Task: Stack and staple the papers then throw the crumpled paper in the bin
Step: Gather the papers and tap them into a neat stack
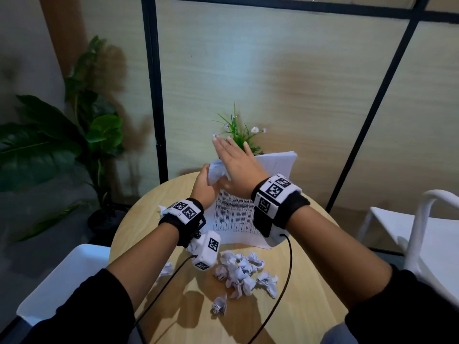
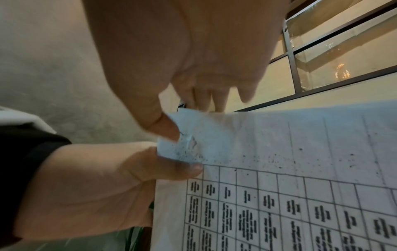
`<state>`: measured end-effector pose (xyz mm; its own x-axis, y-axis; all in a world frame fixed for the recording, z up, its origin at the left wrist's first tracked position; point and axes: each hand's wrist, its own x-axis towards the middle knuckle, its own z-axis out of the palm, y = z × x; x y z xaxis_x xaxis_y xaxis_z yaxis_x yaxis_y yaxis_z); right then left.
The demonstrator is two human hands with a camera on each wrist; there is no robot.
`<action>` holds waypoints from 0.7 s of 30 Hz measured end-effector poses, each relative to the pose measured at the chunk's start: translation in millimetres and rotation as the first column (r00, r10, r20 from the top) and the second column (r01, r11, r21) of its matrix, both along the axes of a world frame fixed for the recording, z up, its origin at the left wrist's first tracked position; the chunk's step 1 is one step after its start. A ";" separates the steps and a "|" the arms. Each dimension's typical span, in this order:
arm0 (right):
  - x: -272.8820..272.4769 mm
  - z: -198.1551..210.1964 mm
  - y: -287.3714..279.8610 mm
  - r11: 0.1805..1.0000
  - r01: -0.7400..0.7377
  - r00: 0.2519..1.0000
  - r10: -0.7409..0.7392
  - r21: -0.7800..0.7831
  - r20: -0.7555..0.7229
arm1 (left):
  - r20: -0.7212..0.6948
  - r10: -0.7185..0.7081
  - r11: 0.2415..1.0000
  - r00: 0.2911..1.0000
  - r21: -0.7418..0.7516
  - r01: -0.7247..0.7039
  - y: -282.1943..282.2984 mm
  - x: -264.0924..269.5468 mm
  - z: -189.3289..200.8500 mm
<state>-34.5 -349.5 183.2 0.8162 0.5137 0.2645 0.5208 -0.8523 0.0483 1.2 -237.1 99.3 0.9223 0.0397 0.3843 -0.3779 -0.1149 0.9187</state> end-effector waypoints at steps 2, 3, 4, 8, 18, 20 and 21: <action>2.0 0.4 -4.7 0.998 0.041 0.997 -0.044 -0.058 -0.061 | -0.020 0.004 1.000 1.000 0.006 -0.004 0.4 -1.9 1.1; 4.3 0.3 -10.5 0.997 0.072 0.994 -0.074 -0.024 -0.076 | -0.030 0.010 1.000 0.999 0.006 -0.010 1.2 -1.9 1.0; 7.2 0.3 -18.8 0.992 0.118 0.991 -0.114 0.054 -0.070 | -0.032 0.001 1.000 0.999 -0.009 -0.001 1.8 -3.0 1.5; 25.7 -8.2 -68.6 0.829 0.397 0.907 -0.420 0.393 -0.029 | -0.090 -0.040 0.999 0.995 -0.030 0.037 11.8 -3.0 -2.8; 35.6 -76.2 -99.5 0.074 0.470 0.883 -0.010 0.880 -0.470 | -0.173 -0.110 0.989 0.979 -0.118 0.091 13.3 3.4 -4.6; 34.0 -72.0 -87.3 0.022 0.397 0.917 0.017 0.917 -0.398 | -0.117 -0.060 0.997 0.991 -0.064 0.053 7.4 3.4 2.7; 32.3 -67.5 -81.7 -0.007 0.354 0.935 0.018 0.935 -0.354 | -0.075 -0.033 0.997 0.997 -0.075 0.027 4.2 1.5 7.6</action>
<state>-2.3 -431.2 115.7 0.9488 -0.2533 0.1886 0.1863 -0.0333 -0.9819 2.7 -232.8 106.9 0.9500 0.0374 0.3100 -0.3088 -0.0352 0.9505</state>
